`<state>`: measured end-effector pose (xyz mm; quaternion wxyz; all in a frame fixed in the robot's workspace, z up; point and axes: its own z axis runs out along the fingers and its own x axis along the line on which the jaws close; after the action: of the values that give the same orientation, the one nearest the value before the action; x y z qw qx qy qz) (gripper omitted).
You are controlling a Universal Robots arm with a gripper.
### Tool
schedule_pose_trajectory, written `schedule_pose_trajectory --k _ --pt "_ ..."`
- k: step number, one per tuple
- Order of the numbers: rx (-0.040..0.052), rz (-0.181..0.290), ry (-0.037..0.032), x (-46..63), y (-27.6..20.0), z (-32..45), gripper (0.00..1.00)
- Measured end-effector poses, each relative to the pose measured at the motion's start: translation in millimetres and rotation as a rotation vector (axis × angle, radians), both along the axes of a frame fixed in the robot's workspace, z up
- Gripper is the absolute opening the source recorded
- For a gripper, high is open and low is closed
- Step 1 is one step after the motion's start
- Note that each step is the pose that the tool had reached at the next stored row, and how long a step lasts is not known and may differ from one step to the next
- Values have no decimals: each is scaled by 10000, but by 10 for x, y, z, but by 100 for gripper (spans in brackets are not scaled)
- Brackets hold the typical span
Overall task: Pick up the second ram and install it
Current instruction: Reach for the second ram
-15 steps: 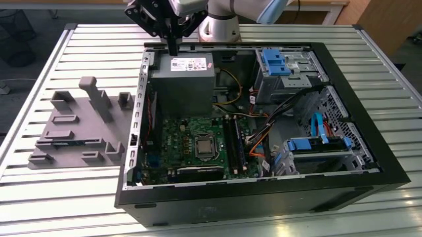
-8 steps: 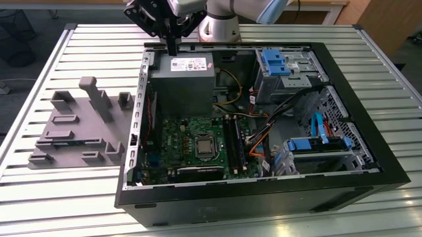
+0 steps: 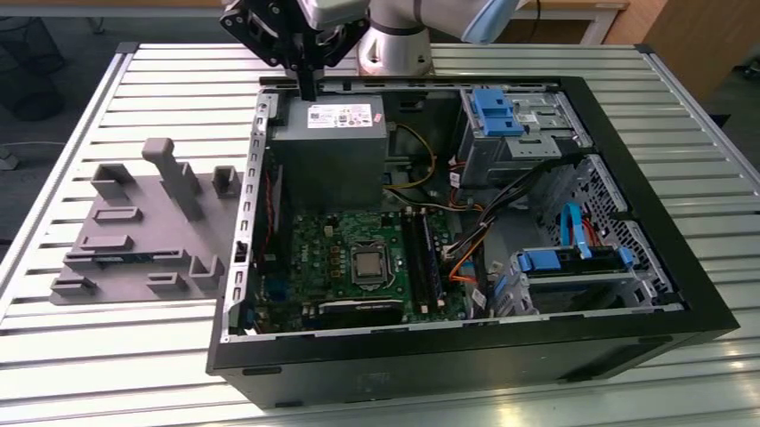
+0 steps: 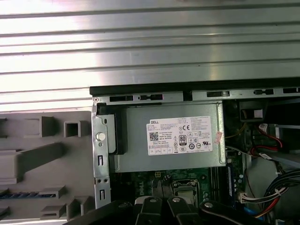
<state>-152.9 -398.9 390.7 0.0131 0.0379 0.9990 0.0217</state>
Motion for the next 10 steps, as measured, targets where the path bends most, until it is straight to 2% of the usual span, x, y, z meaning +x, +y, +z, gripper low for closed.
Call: schedule_pose_trajectory --k 10 --pt "0 0 0 -30 0 -2 11"
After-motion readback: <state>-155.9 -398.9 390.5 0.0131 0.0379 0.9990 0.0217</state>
